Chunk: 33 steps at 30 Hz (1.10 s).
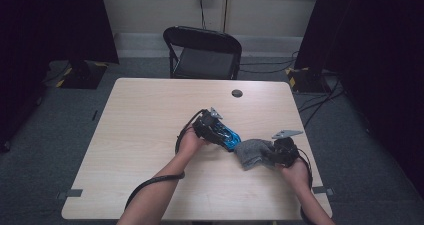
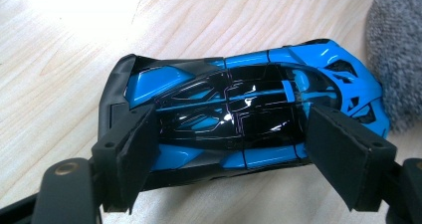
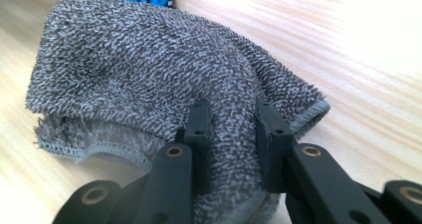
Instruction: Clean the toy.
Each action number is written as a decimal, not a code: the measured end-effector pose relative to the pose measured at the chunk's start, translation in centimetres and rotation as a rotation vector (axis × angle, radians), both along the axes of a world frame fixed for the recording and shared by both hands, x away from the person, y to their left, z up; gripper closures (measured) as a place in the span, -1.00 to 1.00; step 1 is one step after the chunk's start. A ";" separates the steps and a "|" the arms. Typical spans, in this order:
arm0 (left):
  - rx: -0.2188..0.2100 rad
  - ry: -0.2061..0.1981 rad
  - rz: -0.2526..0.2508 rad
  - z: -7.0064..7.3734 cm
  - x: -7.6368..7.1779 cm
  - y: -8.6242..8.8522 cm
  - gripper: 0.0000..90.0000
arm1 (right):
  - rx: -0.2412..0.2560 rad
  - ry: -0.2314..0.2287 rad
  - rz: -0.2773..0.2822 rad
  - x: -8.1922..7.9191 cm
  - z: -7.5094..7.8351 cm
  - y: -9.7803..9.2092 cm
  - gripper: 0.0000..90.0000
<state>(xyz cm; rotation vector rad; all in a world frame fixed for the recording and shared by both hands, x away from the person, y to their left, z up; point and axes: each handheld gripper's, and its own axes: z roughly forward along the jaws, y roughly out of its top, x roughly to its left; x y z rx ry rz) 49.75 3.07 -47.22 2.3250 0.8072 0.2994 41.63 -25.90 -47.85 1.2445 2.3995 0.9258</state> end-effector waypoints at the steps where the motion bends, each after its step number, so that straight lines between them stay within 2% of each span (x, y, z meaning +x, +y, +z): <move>1: 0.000 0.000 0.000 0.0 0.0 0.0 -0.53 | 0.001 0.000 -0.002 0.1 0.0 -0.1 0.59; 17: -0.006 -0.003 0.000 -0.1 -0.1 0.1 -0.53 | -0.023 0.003 -0.085 2.5 0.1 -0.6 0.59; 23: -0.005 -0.003 0.000 -0.1 -0.1 0.1 -0.53 | -0.029 -0.002 -0.148 3.6 0.3 -0.6 0.59; 28: -0.015 -0.011 0.001 -0.1 -0.1 0.1 -0.53 | 0.036 -0.030 -0.215 4.6 1.5 -0.5 0.59; 33: -0.019 -0.014 0.005 -0.2 -0.2 0.1 -0.53 | 0.026 -0.035 -0.233 5.7 2.1 0.6 0.58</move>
